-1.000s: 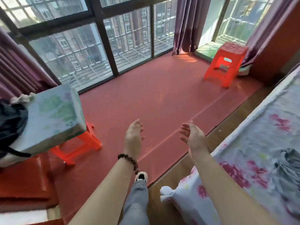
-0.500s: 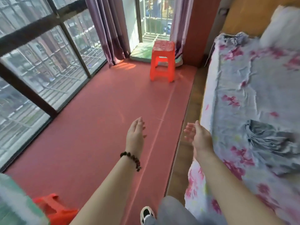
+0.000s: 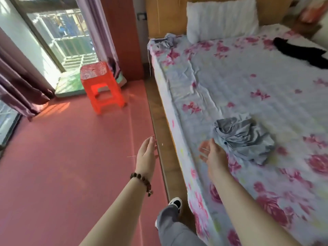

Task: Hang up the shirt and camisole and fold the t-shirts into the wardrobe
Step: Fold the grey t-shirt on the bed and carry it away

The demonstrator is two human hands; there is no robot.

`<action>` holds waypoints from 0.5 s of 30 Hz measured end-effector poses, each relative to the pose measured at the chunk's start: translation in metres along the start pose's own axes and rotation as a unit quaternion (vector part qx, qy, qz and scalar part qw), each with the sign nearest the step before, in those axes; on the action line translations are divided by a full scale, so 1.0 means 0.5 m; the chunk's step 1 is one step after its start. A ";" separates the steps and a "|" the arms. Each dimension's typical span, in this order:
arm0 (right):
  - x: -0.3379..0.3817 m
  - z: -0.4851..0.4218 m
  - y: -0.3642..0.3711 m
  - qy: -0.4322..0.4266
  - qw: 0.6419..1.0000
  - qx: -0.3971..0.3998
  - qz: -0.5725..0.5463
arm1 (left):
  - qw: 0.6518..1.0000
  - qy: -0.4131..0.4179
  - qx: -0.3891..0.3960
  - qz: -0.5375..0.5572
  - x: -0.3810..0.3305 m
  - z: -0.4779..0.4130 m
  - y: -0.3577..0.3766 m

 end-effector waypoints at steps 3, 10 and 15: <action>0.055 -0.070 0.006 0.017 0.999 -0.034 -0.034 | 0.999 -0.004 0.049 -0.014 -0.024 -0.107 0.089; 0.217 -0.164 -0.083 -0.004 0.986 -0.116 -0.123 | 0.984 0.003 0.175 -0.010 -0.093 -0.272 0.354; 0.254 -0.204 -0.203 0.004 0.962 -0.200 -0.187 | 0.962 -0.015 0.273 -0.023 -0.085 -0.302 0.527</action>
Point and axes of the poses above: each hand's wrist, its own z-axis away from the middle knuckle, its own y-axis out of the palm, x = y × z, the point moved 9 cm from there along -z, towards the middle knuckle, and after that the axes turned 12 degrees about y, right-handed, at the moved point
